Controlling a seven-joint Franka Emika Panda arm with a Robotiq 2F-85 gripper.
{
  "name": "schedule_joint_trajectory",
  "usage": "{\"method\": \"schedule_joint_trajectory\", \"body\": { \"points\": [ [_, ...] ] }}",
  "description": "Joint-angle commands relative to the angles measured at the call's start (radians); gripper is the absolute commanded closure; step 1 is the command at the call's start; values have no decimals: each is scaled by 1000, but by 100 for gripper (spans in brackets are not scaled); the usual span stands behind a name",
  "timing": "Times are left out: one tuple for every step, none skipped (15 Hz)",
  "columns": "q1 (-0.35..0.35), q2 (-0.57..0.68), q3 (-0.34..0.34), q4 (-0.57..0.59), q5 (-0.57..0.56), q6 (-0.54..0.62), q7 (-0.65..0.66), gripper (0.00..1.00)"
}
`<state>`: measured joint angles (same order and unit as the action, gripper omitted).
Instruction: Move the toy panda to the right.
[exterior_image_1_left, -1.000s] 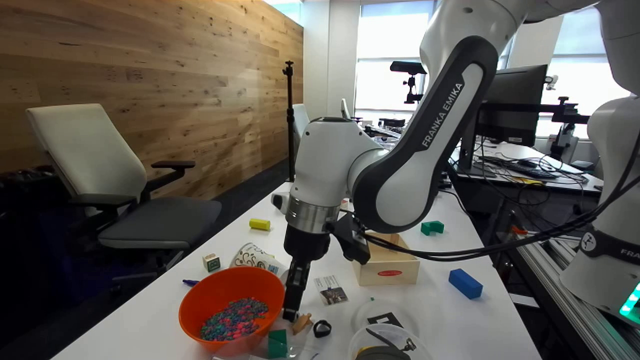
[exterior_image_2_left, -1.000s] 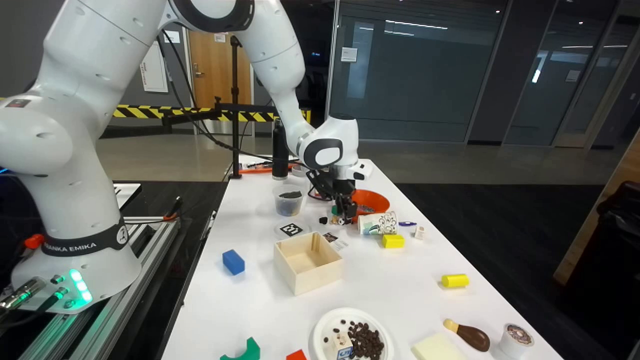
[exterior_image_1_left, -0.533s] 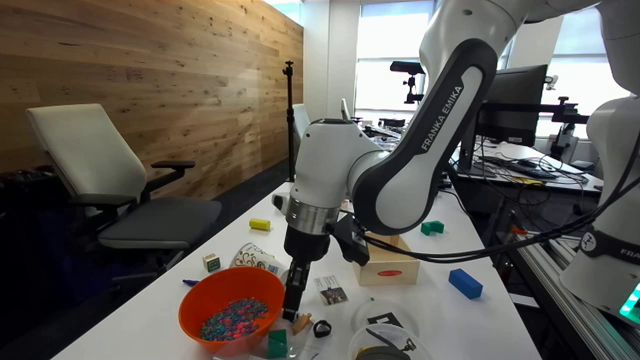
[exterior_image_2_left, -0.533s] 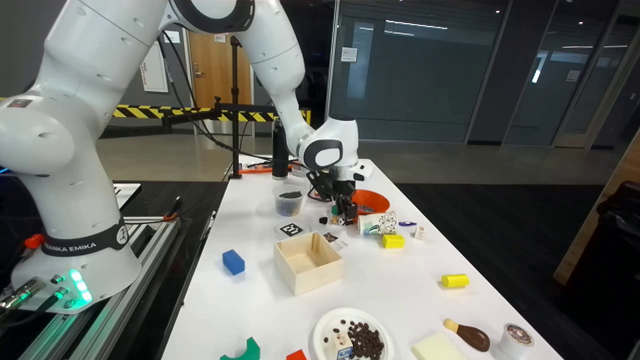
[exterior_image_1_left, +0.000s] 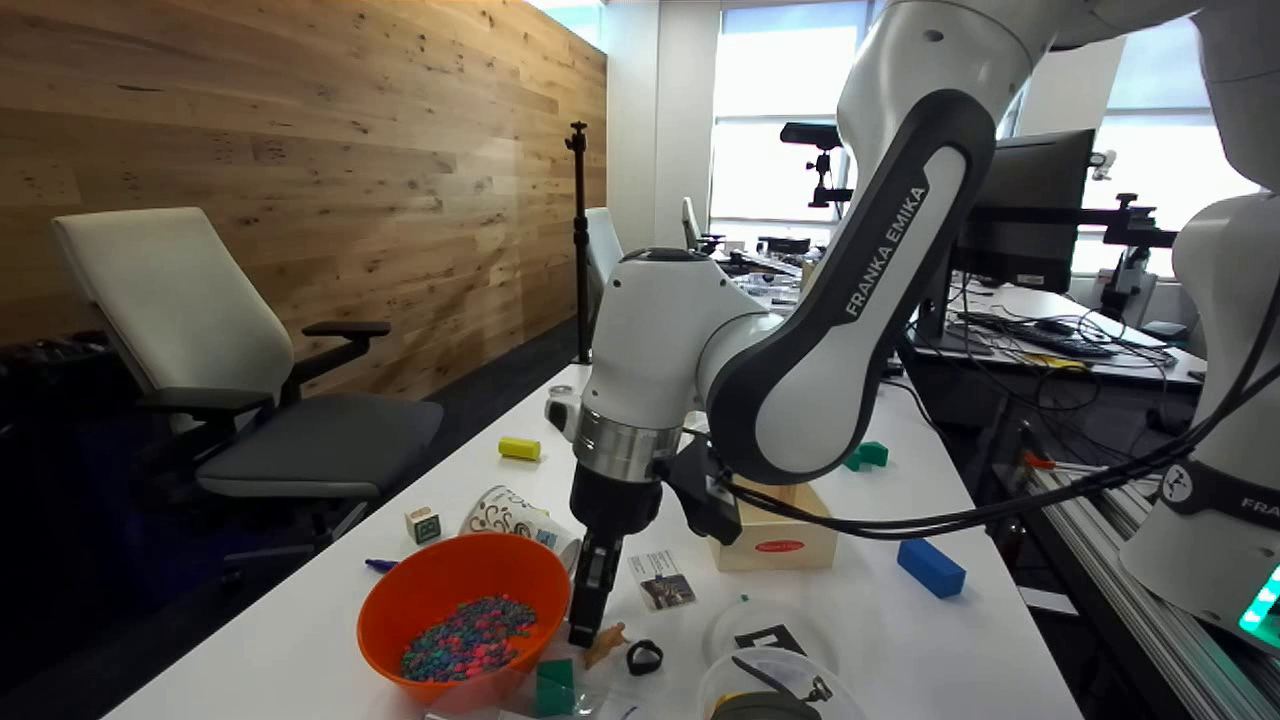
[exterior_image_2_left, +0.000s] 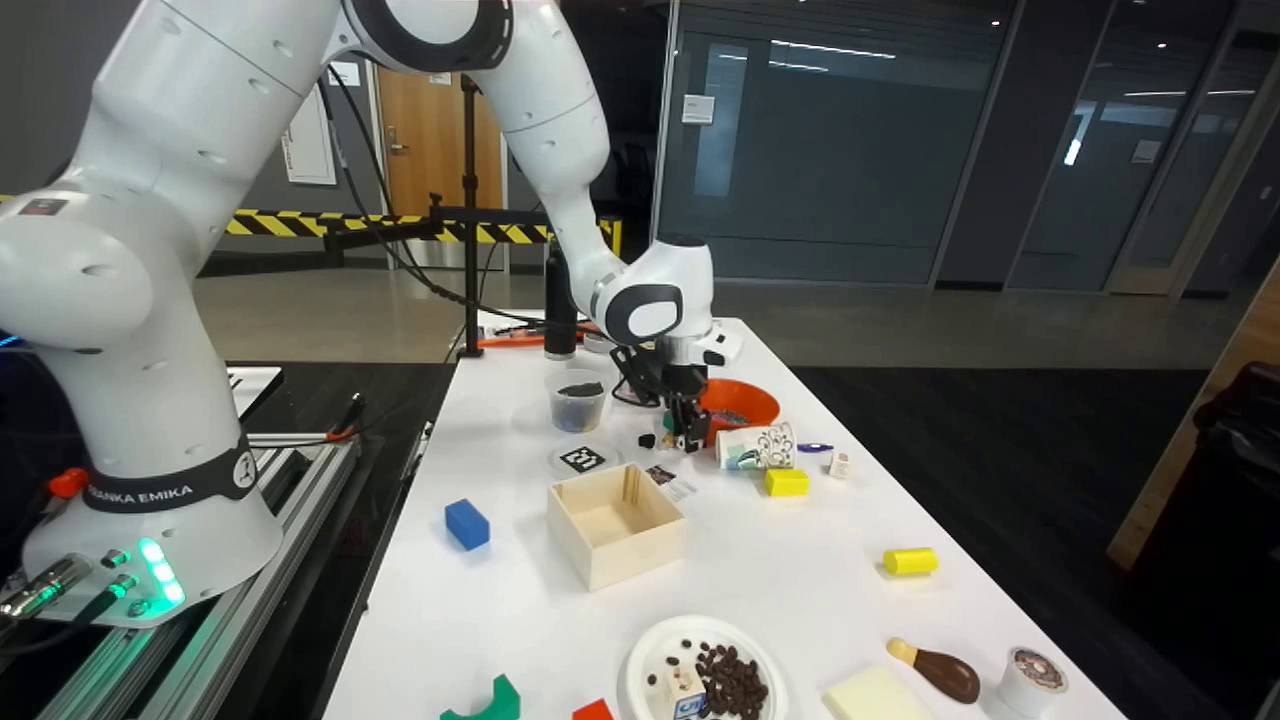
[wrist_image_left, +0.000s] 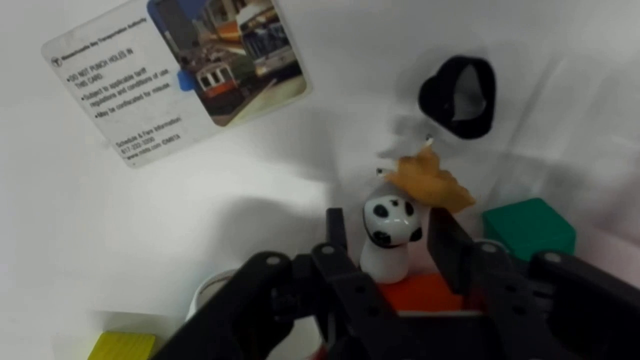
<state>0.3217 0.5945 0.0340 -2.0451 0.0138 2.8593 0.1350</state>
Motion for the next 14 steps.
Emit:
{"method": "schedule_joint_trajectory", "body": {
  "points": [
    [21,15,-20,19,-29,20,45,82],
    [23,14,-22,20,-29,20,45,91],
    [24,14,-24,20,-30,20,45,97],
    [25,15,-25,22,-29,19,45,94],
    [25,16,-25,22,-29,19,45,93],
    [21,12,-22,20,-26,17,42,93],
    [19,7,-19,17,-24,15,41,93],
    [10,-5,-8,7,-17,12,35,93],
    [11,-15,-11,-1,-18,13,37,93],
    [8,-29,-10,-13,-17,11,34,93],
    [4,-41,-8,-22,-15,7,31,93],
    [0,-50,-6,-28,-15,1,29,93],
    [-12,-62,5,-36,-9,-18,18,93],
    [-26,-73,17,-44,-1,-32,8,93]
  ]
}}
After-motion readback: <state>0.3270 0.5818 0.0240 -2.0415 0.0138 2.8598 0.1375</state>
